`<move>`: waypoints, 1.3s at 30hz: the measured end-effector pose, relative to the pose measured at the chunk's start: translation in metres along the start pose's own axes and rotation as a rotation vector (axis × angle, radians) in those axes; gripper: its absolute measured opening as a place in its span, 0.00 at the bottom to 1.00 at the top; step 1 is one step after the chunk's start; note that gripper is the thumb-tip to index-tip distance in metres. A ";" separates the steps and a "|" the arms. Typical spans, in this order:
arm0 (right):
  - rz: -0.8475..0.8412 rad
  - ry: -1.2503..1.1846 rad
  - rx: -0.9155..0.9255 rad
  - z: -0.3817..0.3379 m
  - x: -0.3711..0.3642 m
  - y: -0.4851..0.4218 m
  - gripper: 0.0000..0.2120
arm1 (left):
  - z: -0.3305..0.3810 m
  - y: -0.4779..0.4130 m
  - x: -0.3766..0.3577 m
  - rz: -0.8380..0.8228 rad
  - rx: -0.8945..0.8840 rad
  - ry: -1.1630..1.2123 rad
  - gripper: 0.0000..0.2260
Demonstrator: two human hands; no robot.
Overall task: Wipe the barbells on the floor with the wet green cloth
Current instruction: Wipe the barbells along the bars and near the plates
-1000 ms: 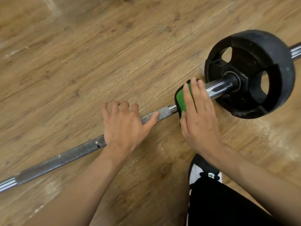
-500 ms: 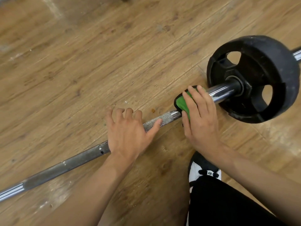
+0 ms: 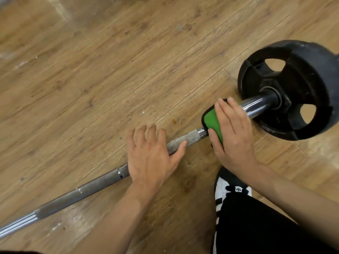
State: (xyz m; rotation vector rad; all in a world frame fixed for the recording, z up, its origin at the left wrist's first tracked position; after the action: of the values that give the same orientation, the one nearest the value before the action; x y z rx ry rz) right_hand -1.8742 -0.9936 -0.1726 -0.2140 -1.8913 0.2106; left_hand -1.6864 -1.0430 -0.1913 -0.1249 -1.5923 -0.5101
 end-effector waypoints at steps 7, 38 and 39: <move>-0.231 0.139 -0.193 -0.002 -0.001 -0.055 0.14 | 0.005 0.011 -0.006 -0.048 -0.040 0.003 0.35; 0.079 -0.020 0.040 0.001 -0.013 -0.061 0.15 | -0.027 -0.045 0.008 0.029 -0.002 -0.020 0.40; 0.102 -0.012 0.035 0.001 -0.018 -0.059 0.16 | -0.030 -0.050 0.009 0.043 -0.002 -0.022 0.40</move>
State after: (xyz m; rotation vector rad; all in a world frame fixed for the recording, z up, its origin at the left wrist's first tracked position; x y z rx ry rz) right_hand -1.8723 -1.0548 -0.1743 -0.2867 -1.8889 0.3148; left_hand -1.6785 -1.1012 -0.1946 -0.1662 -1.6072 -0.4783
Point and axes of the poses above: each hand's wrist, its own y-axis away from the middle knuckle, its own x-axis out of the back of the hand, z = x × y, the point moved 7 cm from there along -y, towards the middle knuckle, and after that the axes turned 6 degrees about -z, right-handed, at the moved point
